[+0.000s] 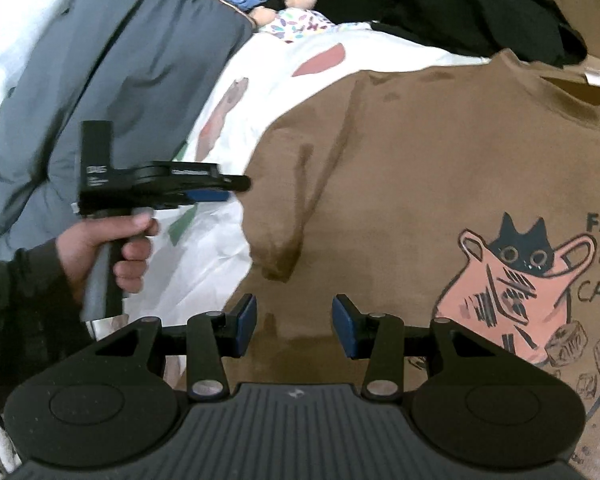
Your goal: Fold clothes
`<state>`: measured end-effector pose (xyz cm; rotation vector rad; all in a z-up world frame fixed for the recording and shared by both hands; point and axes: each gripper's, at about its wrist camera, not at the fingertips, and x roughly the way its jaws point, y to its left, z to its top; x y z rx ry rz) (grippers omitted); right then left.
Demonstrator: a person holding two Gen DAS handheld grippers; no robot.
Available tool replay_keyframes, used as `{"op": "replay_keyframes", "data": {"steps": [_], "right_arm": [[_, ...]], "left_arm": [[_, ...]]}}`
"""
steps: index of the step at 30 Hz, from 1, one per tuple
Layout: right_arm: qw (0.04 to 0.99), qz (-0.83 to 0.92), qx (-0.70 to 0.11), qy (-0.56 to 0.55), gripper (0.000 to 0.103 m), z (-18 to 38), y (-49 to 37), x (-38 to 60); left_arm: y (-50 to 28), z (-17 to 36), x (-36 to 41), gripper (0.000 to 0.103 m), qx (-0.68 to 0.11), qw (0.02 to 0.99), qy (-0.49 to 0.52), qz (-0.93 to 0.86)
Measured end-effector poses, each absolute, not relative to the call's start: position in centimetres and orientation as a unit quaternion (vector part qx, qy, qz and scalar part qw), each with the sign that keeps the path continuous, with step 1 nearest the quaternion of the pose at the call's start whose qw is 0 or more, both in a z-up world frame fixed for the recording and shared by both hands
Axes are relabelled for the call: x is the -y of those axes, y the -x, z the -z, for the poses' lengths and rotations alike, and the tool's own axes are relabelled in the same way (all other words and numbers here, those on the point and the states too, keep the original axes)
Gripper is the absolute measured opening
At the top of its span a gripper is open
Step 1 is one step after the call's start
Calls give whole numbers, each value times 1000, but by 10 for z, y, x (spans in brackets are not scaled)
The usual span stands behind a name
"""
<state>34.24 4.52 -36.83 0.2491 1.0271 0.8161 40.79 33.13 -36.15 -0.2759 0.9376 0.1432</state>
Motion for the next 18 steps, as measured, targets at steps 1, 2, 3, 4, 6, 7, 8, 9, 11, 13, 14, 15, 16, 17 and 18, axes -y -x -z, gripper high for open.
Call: {"op": "replay_keyframes", "data": {"steps": [1, 2, 3, 4, 6, 7, 8, 9, 11, 13, 14, 15, 16, 17, 18], "right_arm": [[786, -377, -475, -115, 47, 368, -343, -45], [788, -376, -475, -114, 47, 368, -343, -45], [788, -374, -475, -114, 47, 369, -343, -45], [788, -373, -477, -115, 47, 370, -343, -45], [787, -371, -479, -114, 47, 372, -340, -44], [787, -371, -480, -113, 47, 373, -339, -44], [787, -370, -481, -113, 47, 373, -338, -44], [786, -370, -482, -113, 47, 374, -337, -44], [786, -368, -484, -111, 47, 374, -335, -45], [786, -368, -485, -108, 47, 375, -335, -45], [786, -368, -485, -105, 47, 375, -335, -45], [787, -370, -483, -102, 47, 373, -334, -44], [790, -368, -480, -101, 47, 372, -334, -43], [792, -367, -478, -100, 47, 370, -334, -41], [794, -364, -477, -102, 47, 369, -335, -40]], "left_arm": [[-408, 364, -329, 46, -449, 882, 127, -73], [-409, 365, -327, 46, -449, 882, 123, -76], [-411, 365, -325, 46, -451, 881, 120, -78], [-412, 364, -323, 46, -454, 880, 117, -82], [-414, 364, -320, 41, -458, 877, 111, -88], [-415, 363, -318, 36, -458, 878, 107, -88], [-415, 363, -316, 33, -459, 878, 106, -87], [-415, 362, -315, 31, -460, 877, 106, -86], [-418, 361, -317, 30, -469, 874, 105, -79], [-421, 360, -323, 26, -477, 867, 119, -76], [-423, 359, -325, 24, -482, 865, 121, -75], [-424, 358, -325, 20, -484, 864, 119, -74], [-424, 357, -324, 16, -487, 862, 118, -74], [-423, 355, -324, 14, -488, 862, 120, -71], [-422, 353, -324, 6, -487, 862, 122, -69]]}}
